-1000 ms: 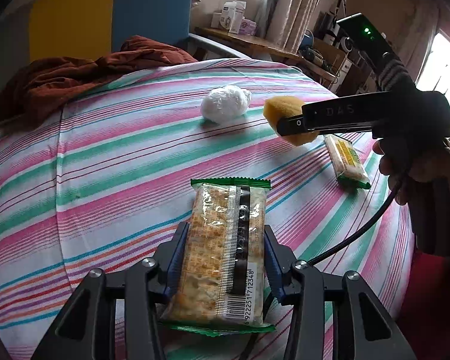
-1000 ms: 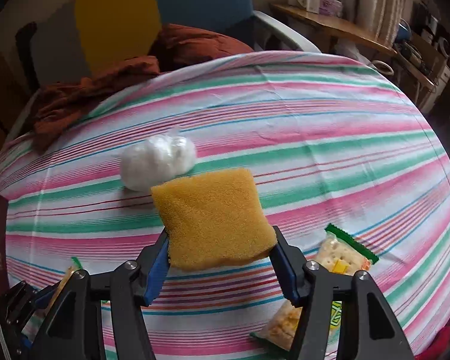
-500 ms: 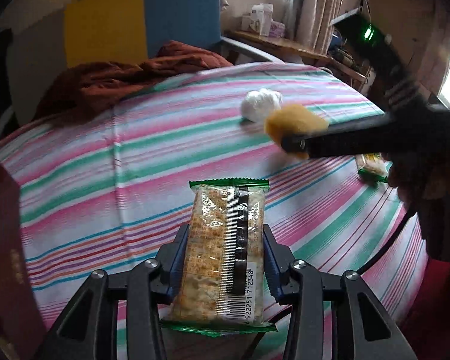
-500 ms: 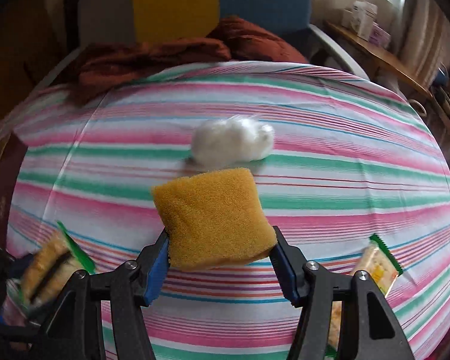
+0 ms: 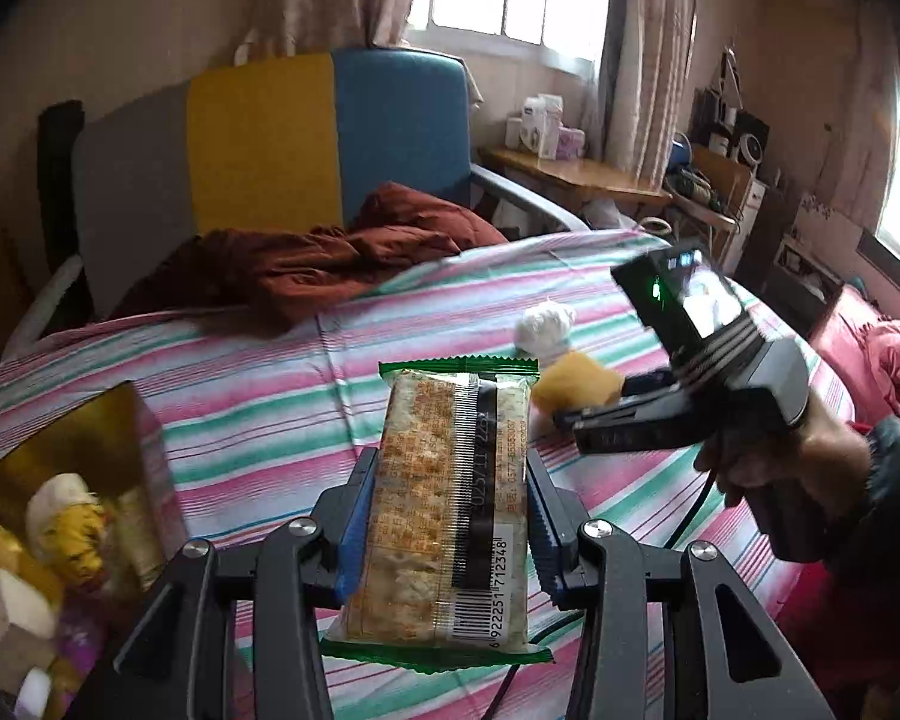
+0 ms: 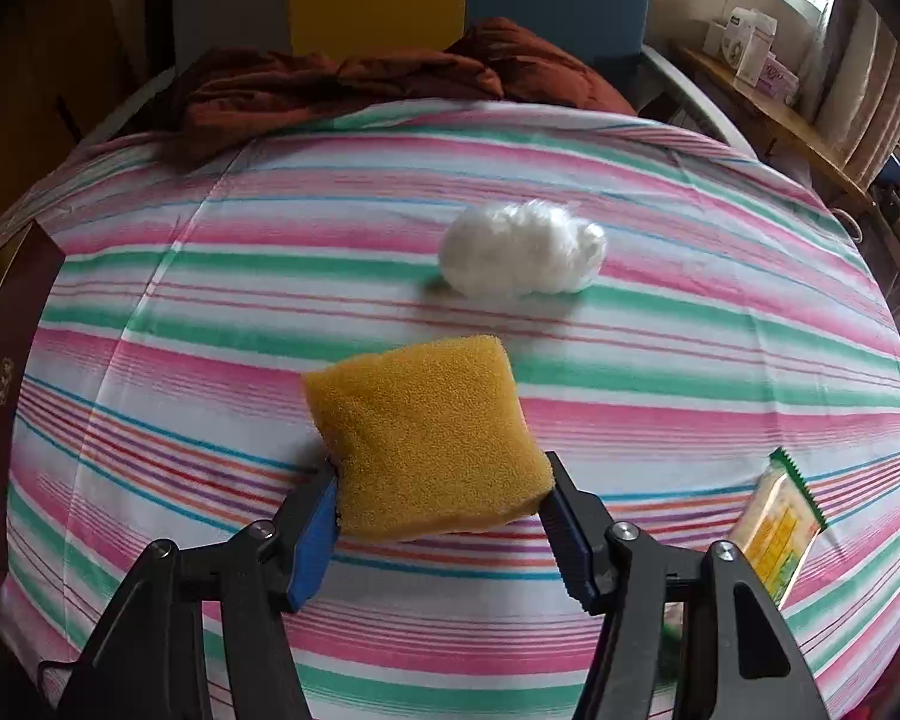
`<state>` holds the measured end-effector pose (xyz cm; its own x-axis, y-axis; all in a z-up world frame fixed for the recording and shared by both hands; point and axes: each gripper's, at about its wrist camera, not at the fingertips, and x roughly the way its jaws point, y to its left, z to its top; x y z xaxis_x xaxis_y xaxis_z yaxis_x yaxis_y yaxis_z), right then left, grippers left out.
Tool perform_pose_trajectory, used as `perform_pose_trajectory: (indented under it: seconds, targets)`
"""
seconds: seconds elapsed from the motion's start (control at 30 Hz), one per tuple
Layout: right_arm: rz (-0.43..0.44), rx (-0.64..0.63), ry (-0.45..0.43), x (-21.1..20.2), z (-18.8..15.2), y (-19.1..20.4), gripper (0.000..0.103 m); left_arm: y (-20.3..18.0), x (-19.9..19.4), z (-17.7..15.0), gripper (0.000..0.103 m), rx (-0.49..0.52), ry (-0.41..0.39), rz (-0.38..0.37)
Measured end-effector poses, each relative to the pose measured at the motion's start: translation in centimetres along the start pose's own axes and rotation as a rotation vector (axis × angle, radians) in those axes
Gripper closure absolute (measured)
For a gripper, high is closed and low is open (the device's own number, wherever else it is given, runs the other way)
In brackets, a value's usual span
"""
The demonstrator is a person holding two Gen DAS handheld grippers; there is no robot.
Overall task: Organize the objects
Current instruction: 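Carry the cracker packet and yellow sponge over the gold tray and release both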
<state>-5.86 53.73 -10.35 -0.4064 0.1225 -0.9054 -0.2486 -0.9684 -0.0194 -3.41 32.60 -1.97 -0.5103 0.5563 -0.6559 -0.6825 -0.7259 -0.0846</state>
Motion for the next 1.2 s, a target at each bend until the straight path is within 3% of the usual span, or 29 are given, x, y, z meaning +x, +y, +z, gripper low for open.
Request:
perform_pose_trajectory:
  seconds: [0.33,0.67,0.93,1.2]
  targets:
    - [0.017,0.025,0.033,-0.3,-0.5,1.7,0.041,2.8,-3.7,-0.8,0.058,-0.033,-0.033,0.044]
    - [0.058,-0.003,0.052,-1.3,-1.1,6.1,0.041,5.4,-5.8,-2.1,0.058,-0.084,-0.038,0.083]
    - [0.124,-0.017,-0.016,-4.6,-1.5,9.9,0.041,8.0,-6.6,-3.3,0.058,-0.140,-0.029,0.091]
    - [0.229,-0.085,-0.112,-8.8,-1.4,16.1,0.041,13.2,-8.6,-5.6,0.058,-0.236,-0.031,0.159]
